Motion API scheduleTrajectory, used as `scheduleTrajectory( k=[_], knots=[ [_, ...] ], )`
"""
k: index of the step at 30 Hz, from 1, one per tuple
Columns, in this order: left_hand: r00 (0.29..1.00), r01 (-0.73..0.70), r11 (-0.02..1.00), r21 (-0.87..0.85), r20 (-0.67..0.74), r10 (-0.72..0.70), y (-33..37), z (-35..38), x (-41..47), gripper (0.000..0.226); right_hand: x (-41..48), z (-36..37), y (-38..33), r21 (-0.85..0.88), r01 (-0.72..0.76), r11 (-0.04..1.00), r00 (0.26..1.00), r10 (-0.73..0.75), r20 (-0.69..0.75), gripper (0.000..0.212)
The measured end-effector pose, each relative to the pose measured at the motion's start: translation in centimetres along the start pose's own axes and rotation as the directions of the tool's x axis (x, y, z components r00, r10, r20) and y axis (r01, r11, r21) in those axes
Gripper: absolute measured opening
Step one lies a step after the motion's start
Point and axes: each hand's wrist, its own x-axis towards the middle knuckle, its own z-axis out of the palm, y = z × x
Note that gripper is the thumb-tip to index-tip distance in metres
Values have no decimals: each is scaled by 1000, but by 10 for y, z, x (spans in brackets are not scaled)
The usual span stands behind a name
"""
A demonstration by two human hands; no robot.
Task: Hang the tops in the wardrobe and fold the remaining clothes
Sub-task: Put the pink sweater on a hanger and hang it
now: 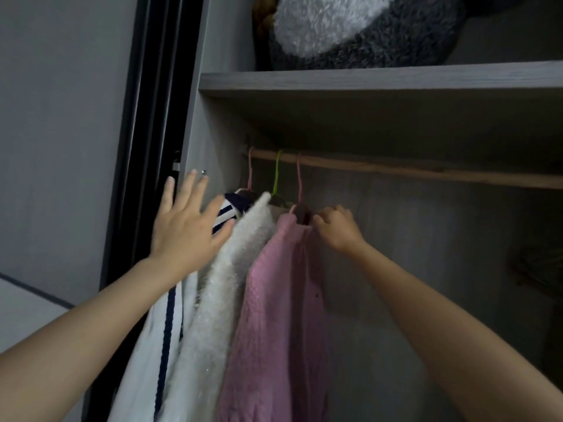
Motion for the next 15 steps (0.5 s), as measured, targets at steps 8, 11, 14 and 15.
scheduleTrajectory(
  k=[8,11,14,15],
  knots=[
    [987,-155,955,-252,-72,142,100,1,18,38,-51,-68,79,-326,-190,926,982,185,-45,37],
    [975,-221,928,-299,-92,203,140,9,18,30,-82,-104,119,-462,-286,839,957,273,-96,37],
    [954,-300,891,-342,-123,273,180,14,15,29,-120,-137,157,-557,-379,739,922,356,-155,37],
    [949,-316,875,-366,-131,287,192,16,13,28,-133,-148,167,-605,-398,689,911,372,-175,38]
  ],
)
